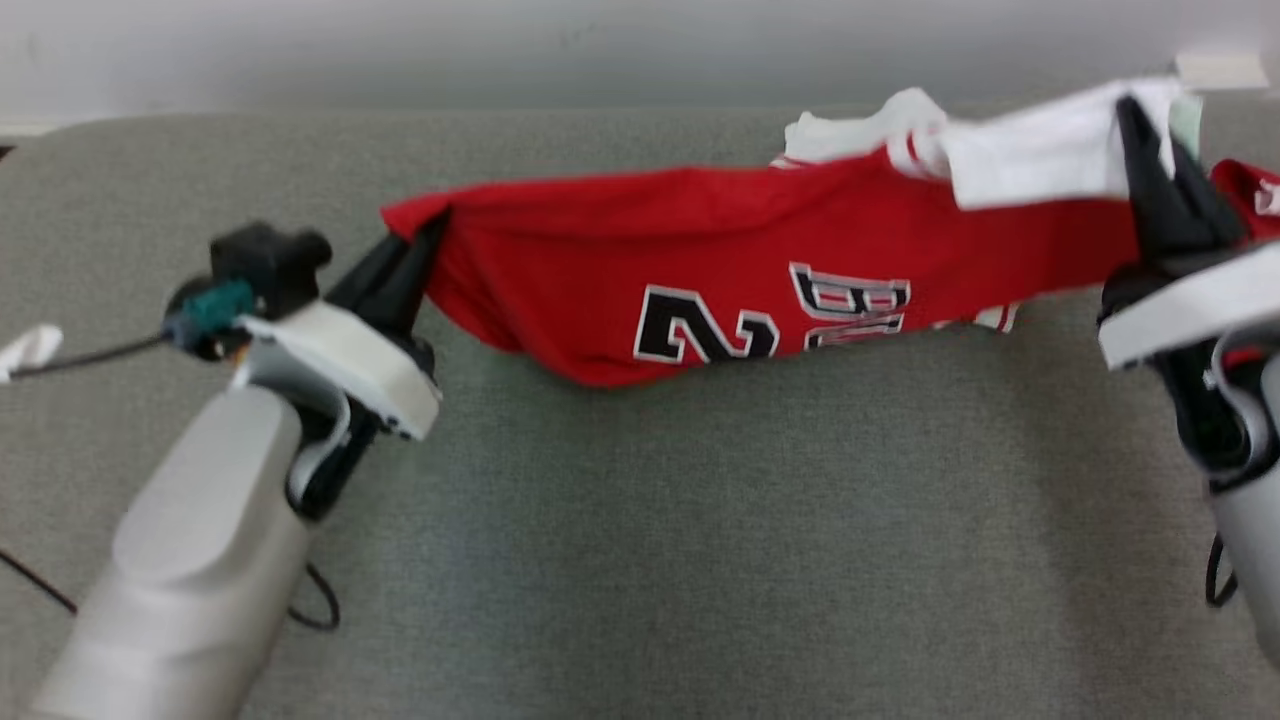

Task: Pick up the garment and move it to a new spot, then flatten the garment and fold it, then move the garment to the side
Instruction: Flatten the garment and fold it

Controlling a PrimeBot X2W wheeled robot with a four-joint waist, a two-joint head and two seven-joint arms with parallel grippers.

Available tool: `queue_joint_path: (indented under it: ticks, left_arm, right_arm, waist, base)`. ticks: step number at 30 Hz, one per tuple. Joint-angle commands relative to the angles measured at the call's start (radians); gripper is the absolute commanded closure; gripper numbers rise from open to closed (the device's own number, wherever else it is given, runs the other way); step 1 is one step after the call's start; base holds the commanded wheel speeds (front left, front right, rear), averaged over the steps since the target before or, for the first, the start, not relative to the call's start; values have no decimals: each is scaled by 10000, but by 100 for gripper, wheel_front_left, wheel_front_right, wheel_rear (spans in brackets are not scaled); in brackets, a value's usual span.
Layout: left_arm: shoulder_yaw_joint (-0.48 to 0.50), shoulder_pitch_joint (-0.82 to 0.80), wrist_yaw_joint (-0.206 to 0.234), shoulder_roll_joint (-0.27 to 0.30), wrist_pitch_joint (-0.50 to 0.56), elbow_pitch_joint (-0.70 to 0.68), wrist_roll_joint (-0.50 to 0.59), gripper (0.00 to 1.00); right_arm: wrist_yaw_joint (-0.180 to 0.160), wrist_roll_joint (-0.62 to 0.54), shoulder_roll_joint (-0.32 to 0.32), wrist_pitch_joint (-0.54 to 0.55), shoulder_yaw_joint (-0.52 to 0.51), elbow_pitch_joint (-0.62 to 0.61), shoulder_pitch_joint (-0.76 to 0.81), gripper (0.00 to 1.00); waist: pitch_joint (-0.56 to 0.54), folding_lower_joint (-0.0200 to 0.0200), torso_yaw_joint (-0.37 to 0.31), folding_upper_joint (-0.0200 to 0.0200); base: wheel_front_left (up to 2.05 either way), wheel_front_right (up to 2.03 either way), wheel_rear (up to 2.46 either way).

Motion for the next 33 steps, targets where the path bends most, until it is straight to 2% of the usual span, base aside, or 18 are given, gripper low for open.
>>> queue_joint_path:
  ticks: [1,6,11,15,17,21,28,33]
  left_arm:
    - [-44,-455,18,137,83,170,100,100]
    - [-154,-3012,18,112,433,1598,-469,100]
    - [-443,-5365,18,82,865,2835,-885,100]
    - [-898,-6907,18,239,1237,3312,-1231,100]
    - [-907,-7501,18,210,1438,3450,-1774,100]
    - [-1213,-8601,19,503,1778,3785,-2244,100]
    - [-1354,-9438,19,415,2232,4808,-2933,100]
    - [-1787,-8569,19,312,2366,4983,-3588,100]
  right_arm:
    - [2,-64,-81,-3,49,154,-498,100]
    - [1,-171,75,-140,215,1342,-3181,100]
    - [1,-771,-70,-382,538,2508,-5721,100]
    - [1,-940,3,-577,547,3286,-7499,100]
    - [1,-911,-1,-667,486,3624,-8288,100]
    - [1,-904,-73,-823,517,4289,-9776,100]
    - [-13,-877,-82,-778,1117,5317,-11170,100]
    - [-11,-511,38,-490,1905,5753,-10312,100]
  waist:
    - [718,-1,55,-1]
    - [1553,-1,118,-1]
    - [2121,-1,171,-1]
    - [2411,-1,105,-1]
    - [2498,-1,92,-1]
    - [2620,-1,117,-1]
    - [2412,-1,141,-1]
    - [2009,-1,149,-1]
  base:
    - [0,0,0]
    - [0,0,0]
    - [0,0,0]
    - [0,0,0]
    - [0,0,0]
    - [0,0,0]
    - [0,0,0]
    - [0,0,0]
